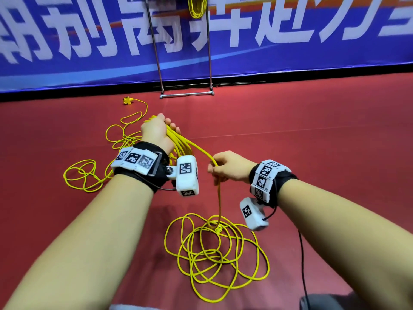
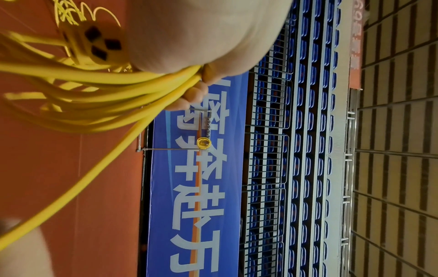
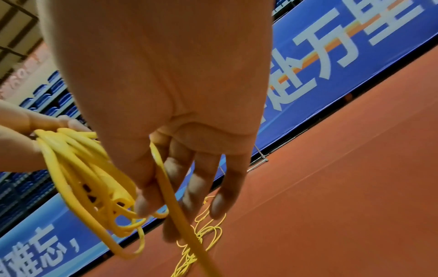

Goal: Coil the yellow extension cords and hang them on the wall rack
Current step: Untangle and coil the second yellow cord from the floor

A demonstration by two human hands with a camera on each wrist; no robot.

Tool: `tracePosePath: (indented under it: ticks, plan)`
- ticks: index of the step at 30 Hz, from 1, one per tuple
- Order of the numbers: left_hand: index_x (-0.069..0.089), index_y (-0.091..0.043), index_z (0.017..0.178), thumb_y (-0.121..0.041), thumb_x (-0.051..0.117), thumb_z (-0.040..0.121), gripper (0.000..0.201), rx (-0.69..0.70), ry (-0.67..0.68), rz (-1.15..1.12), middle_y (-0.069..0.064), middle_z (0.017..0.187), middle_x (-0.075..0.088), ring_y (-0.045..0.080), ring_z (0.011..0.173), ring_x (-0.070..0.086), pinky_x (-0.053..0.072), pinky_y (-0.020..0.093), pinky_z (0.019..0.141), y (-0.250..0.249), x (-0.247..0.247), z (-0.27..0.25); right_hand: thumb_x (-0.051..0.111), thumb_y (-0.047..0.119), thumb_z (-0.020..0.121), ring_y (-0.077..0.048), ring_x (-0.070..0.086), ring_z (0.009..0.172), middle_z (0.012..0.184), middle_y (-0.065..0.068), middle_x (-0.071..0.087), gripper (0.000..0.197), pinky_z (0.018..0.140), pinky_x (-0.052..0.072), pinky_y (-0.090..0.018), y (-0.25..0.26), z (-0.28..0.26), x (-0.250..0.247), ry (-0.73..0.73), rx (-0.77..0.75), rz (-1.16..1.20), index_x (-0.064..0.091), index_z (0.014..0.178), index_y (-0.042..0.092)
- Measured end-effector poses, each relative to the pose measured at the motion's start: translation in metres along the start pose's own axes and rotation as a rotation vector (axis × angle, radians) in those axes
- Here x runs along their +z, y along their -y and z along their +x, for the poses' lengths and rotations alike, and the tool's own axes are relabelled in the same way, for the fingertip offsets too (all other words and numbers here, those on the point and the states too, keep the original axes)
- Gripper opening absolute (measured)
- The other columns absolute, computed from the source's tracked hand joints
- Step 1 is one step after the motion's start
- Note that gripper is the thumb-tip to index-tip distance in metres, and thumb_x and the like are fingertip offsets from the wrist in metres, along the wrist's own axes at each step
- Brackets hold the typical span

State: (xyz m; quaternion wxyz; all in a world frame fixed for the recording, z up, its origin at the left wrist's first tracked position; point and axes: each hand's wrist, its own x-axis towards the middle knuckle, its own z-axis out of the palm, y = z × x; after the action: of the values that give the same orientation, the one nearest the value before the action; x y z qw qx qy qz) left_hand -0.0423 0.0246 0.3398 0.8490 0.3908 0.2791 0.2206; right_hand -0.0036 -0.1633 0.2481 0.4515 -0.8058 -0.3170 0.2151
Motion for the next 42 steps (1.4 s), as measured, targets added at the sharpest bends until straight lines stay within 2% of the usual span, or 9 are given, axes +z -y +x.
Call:
tracePosePath:
  ticks: [9, 12, 16, 21, 25, 30, 34, 36, 42]
  plan:
    - [0.043, -0.011, 0.074, -0.009, 0.041, 0.100, 0.027, 0.064, -0.005, -0.036, 0.002, 0.060, 0.042, 0.014, 0.045, 0.040, 0.037, 0.023, 0.051, -0.011, -0.003, 0.017, 0.057, 0.001, 0.090, -0.019, 0.062, 0.069, 0.073, -0.010, 0.066, 0.018, 0.062, 0.042, -0.027, -0.045, 0.020, 0.008, 0.181, 0.154, -0.041, 0.066, 0.083, 0.016]
    - [0.043, -0.011, 0.069, -0.008, 0.043, 0.098, 0.029, 0.063, 0.025, -0.021, 0.001, 0.055, 0.041, 0.013, 0.039, 0.039, 0.037, 0.020, 0.048, -0.012, -0.006, 0.019, 0.062, 0.016, 0.093, -0.010, 0.060, 0.065, 0.069, -0.001, 0.067, 0.009, 0.064, 0.043, -0.025, -0.056, 0.022, 0.012, 0.219, 0.191, -0.127, 0.071, 0.093, 0.014]
    - [0.044, -0.012, 0.070, -0.011, 0.049, 0.096, 0.026, 0.021, 0.073, 0.009, -0.001, 0.056, 0.042, 0.013, 0.039, 0.037, 0.035, 0.022, 0.047, -0.015, -0.013, 0.025, 0.056, 0.026, 0.099, -0.013, 0.062, 0.070, 0.073, -0.001, 0.067, 0.022, 0.065, 0.046, -0.025, -0.065, 0.024, 0.011, 0.213, 0.206, -0.125, 0.071, 0.107, 0.012]
    - [0.042, -0.015, 0.072, -0.012, 0.051, 0.097, 0.026, -0.001, 0.110, 0.088, -0.003, 0.051, 0.041, 0.010, 0.037, 0.034, 0.033, 0.019, 0.043, -0.015, -0.020, 0.028, 0.061, 0.031, 0.096, -0.019, 0.058, 0.060, 0.070, -0.010, 0.055, 0.029, 0.058, 0.048, -0.021, -0.074, 0.025, 0.008, 0.145, 0.205, -0.192, 0.072, 0.111, 0.009]
    - [0.041, -0.017, 0.077, -0.011, 0.051, 0.096, 0.022, 0.019, 0.104, 0.103, -0.004, 0.050, 0.040, 0.010, 0.036, 0.033, 0.032, 0.018, 0.042, -0.013, -0.018, 0.028, 0.061, 0.019, 0.096, -0.015, 0.060, 0.061, 0.078, -0.010, 0.064, 0.022, 0.059, 0.046, -0.022, -0.078, 0.022, 0.000, 0.145, 0.231, -0.269, 0.071, 0.111, 0.008]
    - [0.042, -0.016, 0.076, -0.012, 0.053, 0.094, 0.022, 0.029, 0.098, 0.131, -0.004, 0.050, 0.040, 0.010, 0.036, 0.032, 0.031, 0.018, 0.042, -0.010, -0.019, 0.033, 0.059, 0.034, 0.097, -0.004, 0.055, 0.058, 0.070, 0.000, 0.066, 0.022, 0.054, 0.040, -0.013, -0.090, 0.011, -0.010, 0.141, 0.283, -0.329, 0.073, 0.095, 0.016]
    - [0.046, -0.017, 0.076, -0.012, 0.056, 0.093, 0.021, 0.028, 0.105, 0.180, -0.004, 0.054, 0.038, 0.009, 0.037, 0.030, 0.029, 0.017, 0.041, -0.004, -0.017, 0.033, 0.064, 0.051, 0.089, -0.014, 0.051, 0.062, 0.069, -0.002, 0.056, 0.028, 0.066, 0.042, -0.025, -0.094, 0.009, -0.018, 0.076, 0.330, -0.260, 0.074, 0.089, 0.025]
    - [0.048, -0.017, 0.076, -0.012, 0.058, 0.093, 0.021, 0.034, 0.111, 0.236, -0.004, 0.051, 0.037, 0.008, 0.036, 0.030, 0.027, 0.015, 0.040, 0.002, -0.016, 0.032, 0.065, 0.056, 0.085, -0.017, 0.042, 0.061, 0.070, -0.003, 0.044, 0.030, 0.062, 0.038, -0.026, -0.090, 0.008, -0.018, 0.079, 0.381, -0.213, 0.072, 0.089, 0.027]
    - [0.047, -0.018, 0.075, -0.013, 0.059, 0.094, 0.022, -0.021, 0.151, 0.298, -0.005, 0.048, 0.036, 0.007, 0.034, 0.030, 0.027, 0.014, 0.038, 0.010, -0.014, 0.030, 0.060, 0.036, 0.085, -0.021, 0.034, 0.054, 0.064, -0.005, 0.036, 0.027, 0.055, 0.028, -0.029, -0.086, 0.014, -0.017, -0.007, 0.450, -0.091, 0.054, 0.069, 0.014]
